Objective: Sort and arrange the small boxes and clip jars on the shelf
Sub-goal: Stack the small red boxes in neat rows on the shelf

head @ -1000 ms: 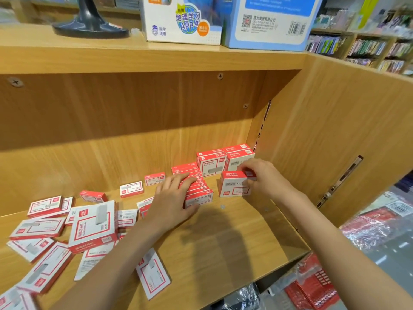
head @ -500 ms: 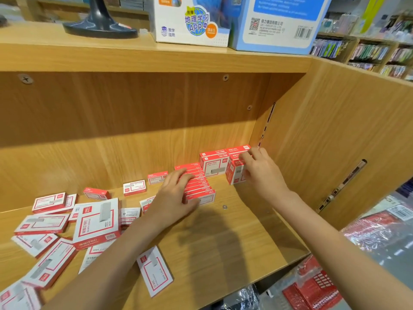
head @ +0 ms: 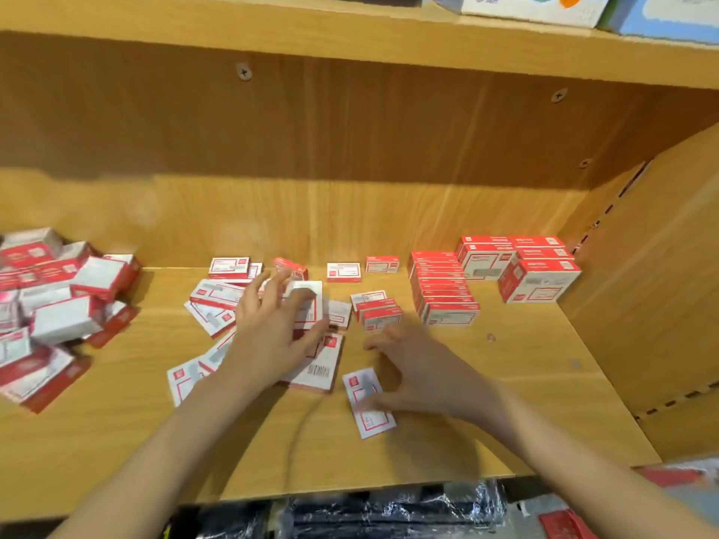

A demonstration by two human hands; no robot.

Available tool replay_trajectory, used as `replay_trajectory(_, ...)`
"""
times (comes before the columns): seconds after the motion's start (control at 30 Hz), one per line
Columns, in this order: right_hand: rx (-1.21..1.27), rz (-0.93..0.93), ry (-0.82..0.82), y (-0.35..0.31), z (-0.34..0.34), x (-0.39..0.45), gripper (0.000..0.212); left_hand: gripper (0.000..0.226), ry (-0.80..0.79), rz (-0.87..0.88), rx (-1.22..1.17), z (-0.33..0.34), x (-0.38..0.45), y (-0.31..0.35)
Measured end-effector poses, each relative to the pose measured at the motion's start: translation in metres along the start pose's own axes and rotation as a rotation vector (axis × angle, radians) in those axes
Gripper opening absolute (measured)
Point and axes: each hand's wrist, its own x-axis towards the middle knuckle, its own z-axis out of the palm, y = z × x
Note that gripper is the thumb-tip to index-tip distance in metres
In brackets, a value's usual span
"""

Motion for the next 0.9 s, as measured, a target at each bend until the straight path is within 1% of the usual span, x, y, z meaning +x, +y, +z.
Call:
replay_trajectory(0.03, -0.019, 0.019, -0.020, -0.005, 0.002, 0.004, 0.077, 0.073, -0.048, -0.051, -0.022, 0.000, -0.003, -0.001)
replay_trajectory(0.1, 0.004, 0.030, -0.032, -0.010, 0.004, 0.012, 0.075, 0.080, -0.069, -0.061, -0.054, 0.002, -0.007, -0.002)
replay_trajectory(0.17, 0.083, 0.049, -0.055, -0.010, 0.002, 0.015, 0.063, 0.081, -0.077, -0.042, -0.070, 0.001, -0.008, -0.007)
replay_trajectory(0.23, 0.163, 0.087, -0.028, -0.003, -0.003, 0.017, 0.056, 0.082, -0.099, -0.035, -0.086, -0.004, -0.007, -0.009)
replay_trajectory(0.33, 0.169, 0.171, 0.045, 0.008, -0.003, 0.008, 0.059, 0.081, -0.093, -0.032, -0.076, -0.004, -0.006, -0.008)
replay_trajectory(0.4, 0.174, 0.242, 0.072, 0.012, 0.004, -0.002, 0.064, 0.075, -0.034, -0.018, -0.032, -0.001, -0.007, -0.004)
replay_trajectory(0.5, 0.180, 0.351, 0.091, 0.017, 0.008, -0.015, 0.066, 0.046, 0.131, 0.126, -0.011, 0.005, -0.004, 0.003)
replay_trajectory(0.53, 0.176, 0.373, 0.104, 0.019, 0.007, -0.020, 0.066, 0.040, 0.154, 0.163, -0.027, 0.006, 0.000, 0.007)
replay_trajectory(0.6, 0.229, 0.395, 0.159, 0.025, 0.008, -0.029, 0.063, 0.037, 0.137, 0.208, -0.049, 0.008, 0.010, 0.015)
replay_trajectory(0.67, 0.276, 0.372, 0.264, 0.030, 0.008, -0.037, 0.049, 0.041, 0.082, 0.240, -0.037, 0.011, 0.017, 0.023)
replay_trajectory(0.73, 0.237, 0.323, 0.384, 0.040, 0.005, -0.041, 0.035, 0.050, 0.028, 0.262, -0.026, 0.013, 0.020, 0.029)
replay_trajectory(0.77, 0.203, 0.289, 0.419, 0.046, 0.001, -0.041, 0.031, 0.056, 0.018, 0.266, -0.017, 0.014, 0.021, 0.032)
replay_trajectory(0.87, 0.015, 0.140, 0.429, 0.060, -0.009, -0.038, 0.022, 0.071, 0.013, 0.270, 0.035, 0.015, 0.026, 0.039)
replay_trajectory(0.9, -0.066, 0.104, 0.430, 0.063, -0.009, -0.036, 0.023, 0.073, -0.006, 0.265, 0.062, 0.015, 0.028, 0.041)
